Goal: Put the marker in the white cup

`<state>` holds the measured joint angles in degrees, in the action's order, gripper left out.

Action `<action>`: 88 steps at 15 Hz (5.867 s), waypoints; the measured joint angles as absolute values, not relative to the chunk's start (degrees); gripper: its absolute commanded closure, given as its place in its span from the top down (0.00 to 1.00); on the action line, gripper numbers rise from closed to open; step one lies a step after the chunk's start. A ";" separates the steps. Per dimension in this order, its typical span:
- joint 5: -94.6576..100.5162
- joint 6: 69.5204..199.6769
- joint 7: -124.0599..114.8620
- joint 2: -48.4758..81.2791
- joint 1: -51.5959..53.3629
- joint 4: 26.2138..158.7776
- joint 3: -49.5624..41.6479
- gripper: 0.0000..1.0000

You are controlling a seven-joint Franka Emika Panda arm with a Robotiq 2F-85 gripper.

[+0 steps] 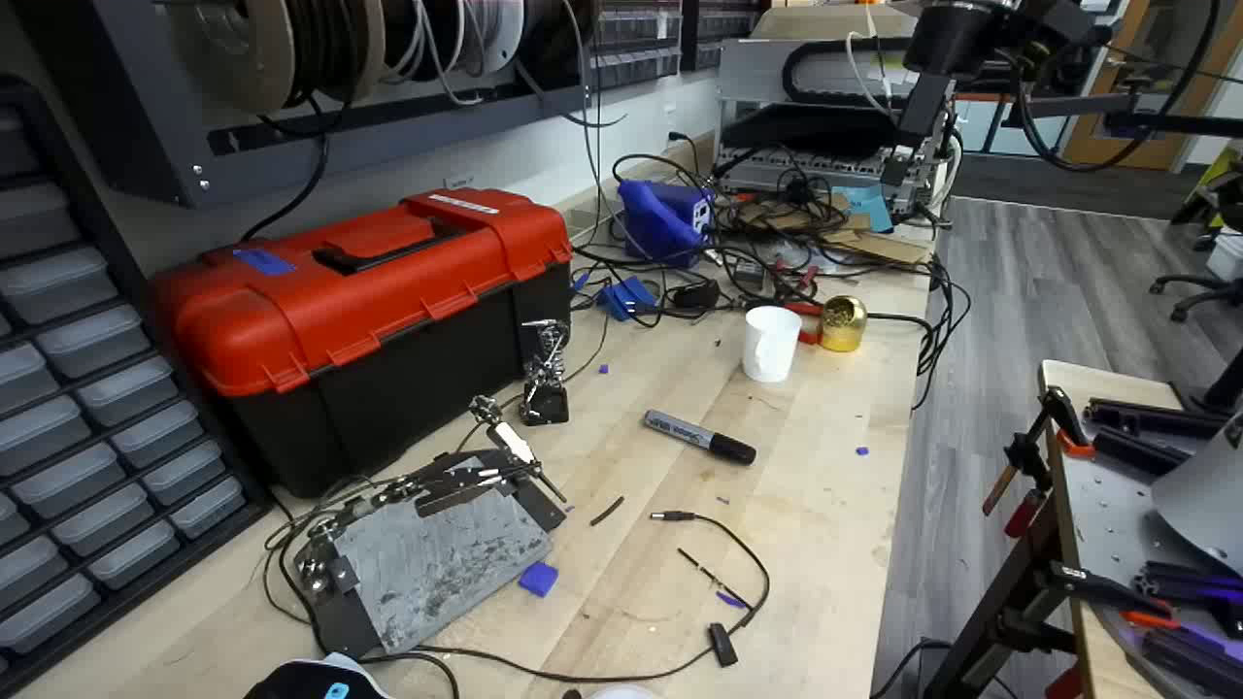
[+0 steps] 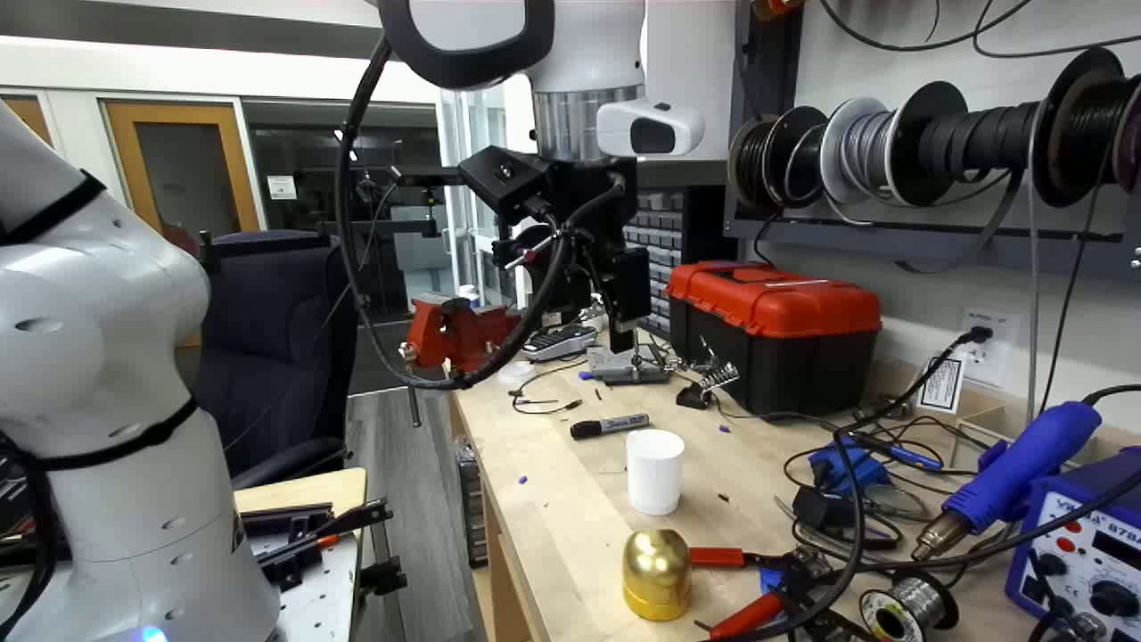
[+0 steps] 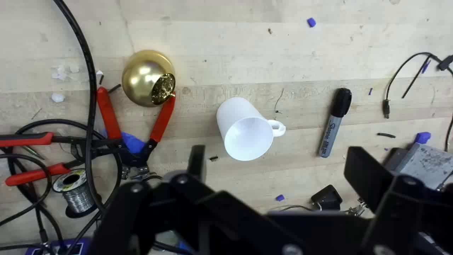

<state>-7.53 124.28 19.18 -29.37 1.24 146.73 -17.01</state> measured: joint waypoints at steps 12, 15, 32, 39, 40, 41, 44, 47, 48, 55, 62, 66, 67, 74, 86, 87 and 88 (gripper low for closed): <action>-7.54 124.42 19.18 -29.37 1.14 146.52 -15.37 1.00; -7.54 124.40 18.94 -29.14 1.27 145.04 -12.15 1.00; -5.07 122.33 1.69 -3.79 2.29 125.50 2.23 1.00; -4.50 122.33 -1.00 1.53 2.30 122.89 2.75 1.00; -4.55 122.33 -0.93 1.54 2.28 122.91 2.70 1.00; -4.56 122.33 -0.77 1.59 2.27 122.93 2.65 1.00; -4.55 122.41 -0.70 1.91 2.52 122.82 3.09 1.00; -4.55 122.45 -0.76 2.29 3.64 122.06 4.23 1.00; -4.55 122.45 -0.79 2.44 4.10 121.76 4.56 1.00; -4.70 123.69 -3.11 7.33 6.14 119.06 6.15 1.00; -5.18 125.50 -3.50 15.12 6.66 114.13 6.36 1.00; -5.63 125.52 -4.09 19.24 6.99 111.26 6.40 1.00; -5.65 125.52 -4.62 20.17 7.12 110.63 6.40 1.00; -7.52 125.52 -7.54 24.45 8.39 109.27 6.69 1.00; -8.43 125.57 -10.31 28.30 8.77 109.25 6.21 1.00; -8.45 125.57 -10.31 28.58 8.77 109.18 6.21 1.00; -8.46 125.57 -10.31 28.88 8.77 109.09 6.21 1.00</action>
<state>-8.46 125.57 -10.31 28.88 8.77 109.09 6.21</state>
